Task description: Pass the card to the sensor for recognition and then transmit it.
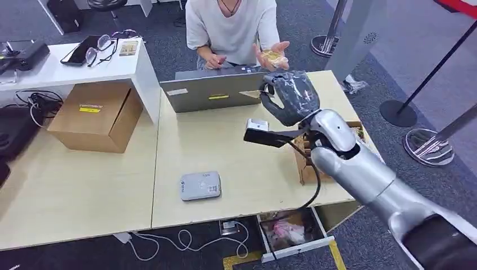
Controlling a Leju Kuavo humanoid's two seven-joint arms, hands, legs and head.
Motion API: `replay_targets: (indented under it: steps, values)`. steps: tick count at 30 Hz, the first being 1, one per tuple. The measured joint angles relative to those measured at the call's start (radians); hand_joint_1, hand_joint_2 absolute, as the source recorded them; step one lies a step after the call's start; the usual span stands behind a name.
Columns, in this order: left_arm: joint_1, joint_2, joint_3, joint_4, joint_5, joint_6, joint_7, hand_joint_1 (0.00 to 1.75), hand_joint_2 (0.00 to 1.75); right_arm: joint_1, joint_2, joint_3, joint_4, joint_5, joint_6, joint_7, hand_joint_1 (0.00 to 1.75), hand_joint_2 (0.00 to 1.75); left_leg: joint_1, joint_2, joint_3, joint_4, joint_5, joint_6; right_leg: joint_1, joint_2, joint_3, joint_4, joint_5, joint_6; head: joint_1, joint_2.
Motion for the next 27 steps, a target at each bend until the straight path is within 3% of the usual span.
replay_targets:
  steps: [6, 12, 18, 27]
  values:
    - [-0.010, 0.000, 0.000, 0.000, -0.003, 0.007, 0.012, 0.00, 0.00, -0.077, 0.111, 0.000, 0.177, 0.102, -0.147, 0.013, 1.75, 1.75, 0.000, 0.000, 0.000, 0.000, 0.001, 0.000, 0.000, 0.000, 0.000, 0.000, 0.000, 0.000, 0.000, 0.000]
    - [-0.017, -0.002, 0.000, 0.000, -0.007, 0.014, 0.012, 0.00, 0.00, -0.144, 0.163, 0.006, 0.332, 0.266, -0.248, 0.094, 1.75, 1.75, 0.000, 0.000, 0.000, 0.000, 0.001, 0.000, 0.000, 0.000, 0.000, 0.000, 0.001, 0.000, 0.000, 0.000]
    - [-0.020, -0.005, 0.001, 0.000, -0.008, 0.023, 0.022, 0.00, 0.00, -0.196, 0.190, 0.011, 0.468, 0.321, -0.209, 0.159, 1.75, 1.75, -0.001, 0.000, 0.000, 0.000, 0.001, 0.000, -0.001, 0.000, 0.000, 0.000, 0.001, 0.000, 0.000, 0.000]
    - [-0.035, -0.021, 0.001, 0.000, 0.002, 0.049, 0.046, 0.00, 0.00, -0.234, 0.227, 0.012, 0.567, 0.338, -0.181, 0.163, 1.75, 1.75, -0.002, 0.000, 0.000, 0.000, 0.001, 0.000, -0.001, 0.000, 0.000, 0.000, 0.001, 0.000, 0.000, 0.000]
